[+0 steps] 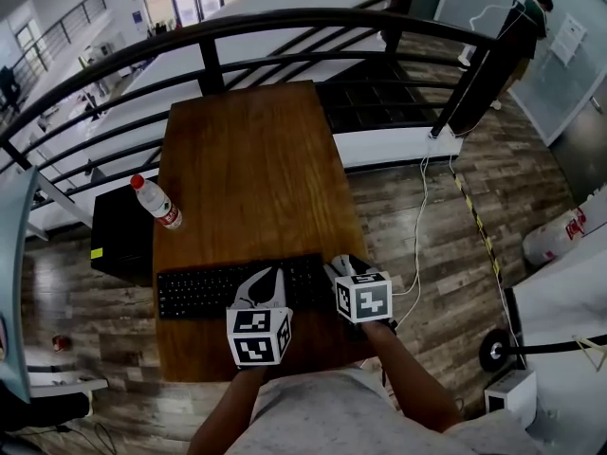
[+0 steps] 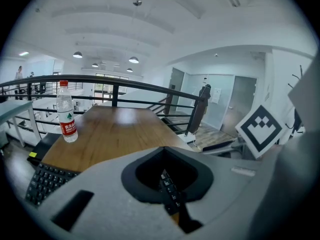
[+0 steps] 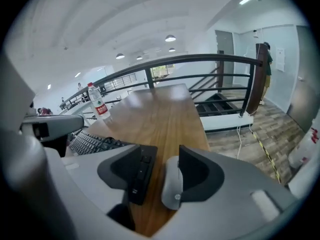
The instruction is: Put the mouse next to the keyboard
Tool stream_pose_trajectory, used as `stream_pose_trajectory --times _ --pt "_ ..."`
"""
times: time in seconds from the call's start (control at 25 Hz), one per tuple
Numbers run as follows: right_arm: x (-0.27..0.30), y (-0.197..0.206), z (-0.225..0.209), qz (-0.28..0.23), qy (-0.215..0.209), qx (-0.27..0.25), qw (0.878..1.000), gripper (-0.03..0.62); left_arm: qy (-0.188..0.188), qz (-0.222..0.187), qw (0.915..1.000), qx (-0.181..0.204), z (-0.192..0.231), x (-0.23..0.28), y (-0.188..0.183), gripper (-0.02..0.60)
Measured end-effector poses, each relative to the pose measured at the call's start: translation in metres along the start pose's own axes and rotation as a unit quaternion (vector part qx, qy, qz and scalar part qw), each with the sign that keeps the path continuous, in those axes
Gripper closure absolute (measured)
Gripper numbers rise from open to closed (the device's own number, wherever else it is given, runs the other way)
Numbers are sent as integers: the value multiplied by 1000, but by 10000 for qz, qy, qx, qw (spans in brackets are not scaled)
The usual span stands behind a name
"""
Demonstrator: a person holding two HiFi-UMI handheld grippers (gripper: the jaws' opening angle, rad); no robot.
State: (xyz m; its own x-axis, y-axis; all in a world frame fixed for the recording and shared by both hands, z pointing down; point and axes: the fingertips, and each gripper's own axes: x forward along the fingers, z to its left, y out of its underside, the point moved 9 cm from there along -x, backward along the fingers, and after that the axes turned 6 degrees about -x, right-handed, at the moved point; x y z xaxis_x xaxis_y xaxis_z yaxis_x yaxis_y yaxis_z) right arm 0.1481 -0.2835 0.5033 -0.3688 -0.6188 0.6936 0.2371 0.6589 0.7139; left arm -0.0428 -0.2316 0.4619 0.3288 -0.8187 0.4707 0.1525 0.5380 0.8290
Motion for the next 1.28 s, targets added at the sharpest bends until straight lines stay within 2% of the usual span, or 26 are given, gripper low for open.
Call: stream_pose_trajectory --times 0.32,0.6,0.8,0.92,1.08,1.28 --pt "-41 -36 35 -1042 -457 -581 9918 399 -94 -143 9998 -37 11 -15 -5 588" --pt "-70 -54 51 -1660 -756 -916 9789 450 -81 -255 9996 -70 12 -28 -11 588" --pt "-81 -53 58 -1883 -841 -1090 9724 499 -127 -318 9994 -93 13 -36 -12 588" --pt "-86 -52 61 -1980 -887 -1206 9687 583 -120 -346 9993 -84 11 -39 -14 588" --pt "-93 -50 62 -2138 -1024 -1278 9630 586 -103 -376 9992 -52 5 -42 -14 588" --pt "-95 -46 64 -2173 -1039 -1315 9616 586 -67 -392 9992 -22 3 -44 -13 588"
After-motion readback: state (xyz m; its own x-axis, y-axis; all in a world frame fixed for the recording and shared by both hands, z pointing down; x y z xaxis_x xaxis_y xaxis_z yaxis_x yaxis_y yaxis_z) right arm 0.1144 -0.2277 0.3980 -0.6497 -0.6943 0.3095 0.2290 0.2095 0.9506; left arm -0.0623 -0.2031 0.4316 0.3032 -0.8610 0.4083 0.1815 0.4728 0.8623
